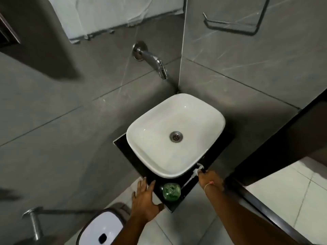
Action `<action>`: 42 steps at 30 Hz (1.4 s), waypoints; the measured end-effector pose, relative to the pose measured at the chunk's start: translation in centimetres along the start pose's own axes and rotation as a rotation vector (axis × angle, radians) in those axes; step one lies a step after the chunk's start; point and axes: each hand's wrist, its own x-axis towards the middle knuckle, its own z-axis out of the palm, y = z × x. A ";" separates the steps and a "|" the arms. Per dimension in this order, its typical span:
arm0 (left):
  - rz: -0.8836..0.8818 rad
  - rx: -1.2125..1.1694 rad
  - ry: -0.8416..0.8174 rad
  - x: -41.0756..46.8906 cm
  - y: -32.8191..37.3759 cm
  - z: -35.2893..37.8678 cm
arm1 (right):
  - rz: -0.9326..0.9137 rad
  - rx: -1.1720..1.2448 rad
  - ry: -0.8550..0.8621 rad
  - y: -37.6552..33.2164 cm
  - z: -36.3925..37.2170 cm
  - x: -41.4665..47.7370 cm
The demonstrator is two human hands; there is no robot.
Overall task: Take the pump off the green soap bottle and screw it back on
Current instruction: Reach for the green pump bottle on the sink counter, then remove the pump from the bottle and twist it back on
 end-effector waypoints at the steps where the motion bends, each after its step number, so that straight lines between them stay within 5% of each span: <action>1: -0.003 -0.041 -0.009 0.3 0.3 0.2 | 0.035 0.047 -0.019 -0.2 0.2 0.4; 8: 0.014 -0.267 0.059 1.5 1.4 1.8 | 0.185 0.262 -0.052 -1.3 1.3 2.1; 25: 0.029 -0.312 0.104 1.2 0.9 2.9 | 0.271 0.587 -0.063 -0.2 2.2 2.1; 31: 0.015 -0.314 0.075 1.1 0.8 2.8 | -0.197 0.644 0.261 1.0 -1.9 -6.5; 37: 0.042 -0.283 0.093 1.4 0.7 2.7 | -0.561 0.587 0.339 0.8 -1.3 -11.6; 42: 0.025 -0.247 0.088 1.4 0.7 2.8 | -0.667 0.613 0.329 1.3 2.4 -10.4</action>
